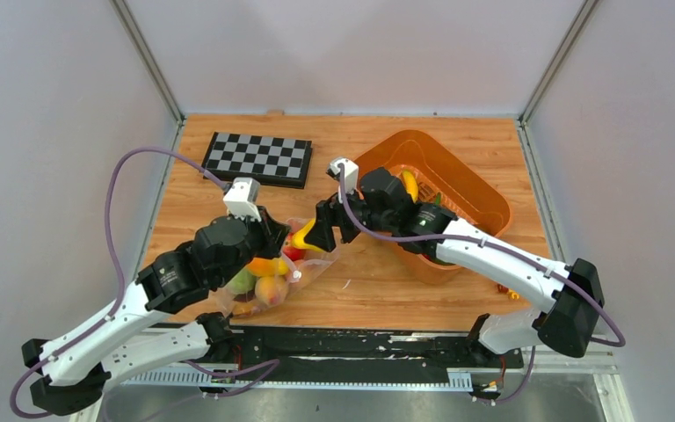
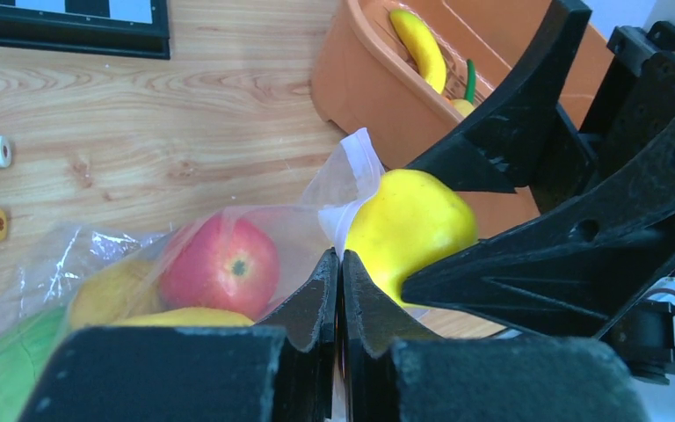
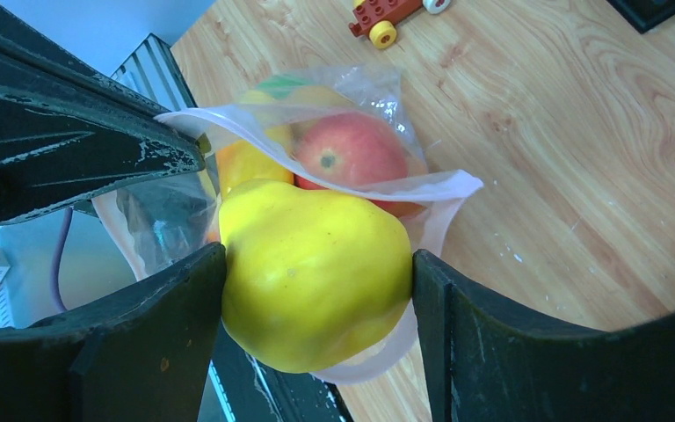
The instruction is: Place the food in the zip-top bag and seal the zipper
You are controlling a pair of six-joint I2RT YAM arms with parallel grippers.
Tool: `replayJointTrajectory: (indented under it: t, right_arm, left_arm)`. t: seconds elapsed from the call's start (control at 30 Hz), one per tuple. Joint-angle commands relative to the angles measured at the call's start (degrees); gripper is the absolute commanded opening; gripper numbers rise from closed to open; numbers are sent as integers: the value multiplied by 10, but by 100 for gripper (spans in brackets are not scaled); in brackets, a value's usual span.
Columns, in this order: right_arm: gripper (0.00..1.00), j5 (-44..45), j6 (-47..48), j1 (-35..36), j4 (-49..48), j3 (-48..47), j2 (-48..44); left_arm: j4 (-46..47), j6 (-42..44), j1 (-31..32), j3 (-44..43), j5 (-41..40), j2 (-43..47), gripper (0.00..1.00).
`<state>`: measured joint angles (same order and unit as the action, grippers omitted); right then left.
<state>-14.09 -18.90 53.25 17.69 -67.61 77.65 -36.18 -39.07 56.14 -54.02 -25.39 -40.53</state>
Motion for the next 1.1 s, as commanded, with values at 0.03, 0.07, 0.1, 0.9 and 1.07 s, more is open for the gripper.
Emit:
replayJointTrajectory:
  t: [0.03,0.07,0.1,0.9,1.07]
  right_arm:
    - [58,12,28,26,-13,-37,8]
    - [63,7,29,30,-13,-38,8]
    - [68,4,28,31,-12,-40,7]
    - [61,119,-88,31,31,68,-118]
    - [50,49,-111,31,-6,89,-79]
  left_arm:
    - [41,6,0,-27,-2,24,8]
    - [41,6,0,-27,-4,27,8]
    - [43,6,0,-28,-6,29,8]
    - [51,3,0,-26,-22,38,8]
    - [50,1,0,-25,-24,40,8]
